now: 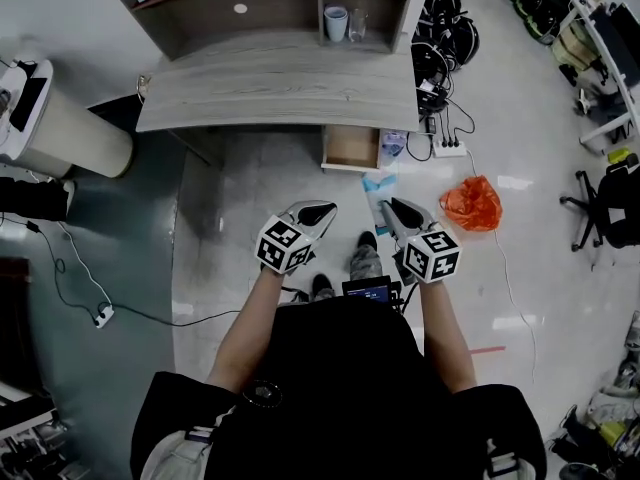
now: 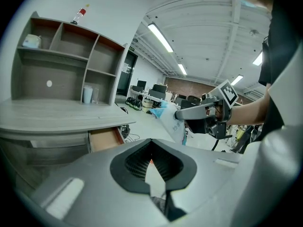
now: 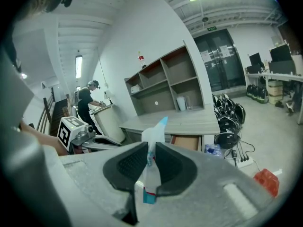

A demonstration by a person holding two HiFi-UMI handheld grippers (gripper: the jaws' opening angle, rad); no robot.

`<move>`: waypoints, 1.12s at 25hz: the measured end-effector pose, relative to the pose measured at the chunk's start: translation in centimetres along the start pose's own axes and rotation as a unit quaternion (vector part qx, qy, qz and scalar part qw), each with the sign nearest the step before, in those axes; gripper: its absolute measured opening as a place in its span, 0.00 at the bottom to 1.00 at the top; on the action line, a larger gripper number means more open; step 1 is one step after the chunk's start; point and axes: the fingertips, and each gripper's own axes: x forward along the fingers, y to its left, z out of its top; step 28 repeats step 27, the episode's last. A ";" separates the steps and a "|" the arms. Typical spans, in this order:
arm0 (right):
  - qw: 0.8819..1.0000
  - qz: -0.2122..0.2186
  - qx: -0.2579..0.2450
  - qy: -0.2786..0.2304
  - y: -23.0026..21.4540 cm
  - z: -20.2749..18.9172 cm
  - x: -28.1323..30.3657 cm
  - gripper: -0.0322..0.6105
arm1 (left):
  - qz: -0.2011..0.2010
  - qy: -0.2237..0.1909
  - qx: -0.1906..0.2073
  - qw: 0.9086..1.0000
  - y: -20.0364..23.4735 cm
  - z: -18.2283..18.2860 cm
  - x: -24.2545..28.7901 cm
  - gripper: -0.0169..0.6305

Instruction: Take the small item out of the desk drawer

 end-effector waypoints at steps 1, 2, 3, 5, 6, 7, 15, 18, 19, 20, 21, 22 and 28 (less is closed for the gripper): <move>1.000 -0.001 0.000 -0.001 0.2 -0.2 -0.2 0.13 | -0.002 0.000 0.001 1.000 -0.2 -0.1 -0.2 0.03; 1.000 -0.003 0.000 -0.002 0.5 -0.3 -0.4 0.13 | -0.004 0.001 0.003 1.000 -0.3 -0.2 -0.4 0.03; 1.000 -0.004 0.000 -0.004 0.7 -0.4 -0.5 0.13 | -0.005 0.001 0.005 1.000 -0.5 -0.3 -0.5 0.03; 1.000 -0.005 0.001 -0.007 1.0 -0.6 -0.8 0.13 | -0.008 0.001 0.008 1.000 -0.8 -0.4 -0.8 0.03; 1.000 -0.005 0.001 -0.009 1.2 -0.7 -0.9 0.13 | -0.009 0.001 0.010 1.000 -0.9 -0.4 -0.9 0.03; 1.000 -0.005 0.001 -0.010 1.3 -0.7 -1.0 0.13 | -0.010 0.001 0.012 1.000 -1.0 -0.4 -1.0 0.03; 1.000 -0.007 -0.001 -0.015 2.4 -1.1 -1.6 0.13 | -0.013 0.018 0.037 0.999 -1.8 -1.3 -1.7 0.02; 1.000 -0.005 -0.002 -0.015 2.6 -1.1 -1.8 0.13 | -0.011 0.015 0.039 0.999 -2.0 -1.2 -1.9 0.01; 1.000 -0.005 -0.003 -0.014 2.7 -1.1 -1.8 0.13 | -0.010 0.014 0.039 0.999 -1.9 -1.1 -1.9 0.01; 1.000 -0.005 -0.003 -0.014 2.7 -1.1 -1.8 0.13 | -0.008 0.013 0.039 0.999 -1.9 -1.0 -1.9 0.01; 1.000 -0.005 -0.003 -0.014 2.7 -1.1 -1.7 0.13 | -0.007 0.012 0.038 0.999 -1.8 -1.0 -1.9 0.01; 1.000 -0.005 -0.003 -0.015 2.7 -1.1 -1.7 0.13 | -0.006 0.011 0.038 0.999 -1.7 -0.9 -1.8 0.01; 1.000 -0.004 -0.004 -0.015 2.4 -1.1 -1.7 0.13 | -0.001 0.007 0.036 0.999 -1.7 -0.8 -1.5 0.01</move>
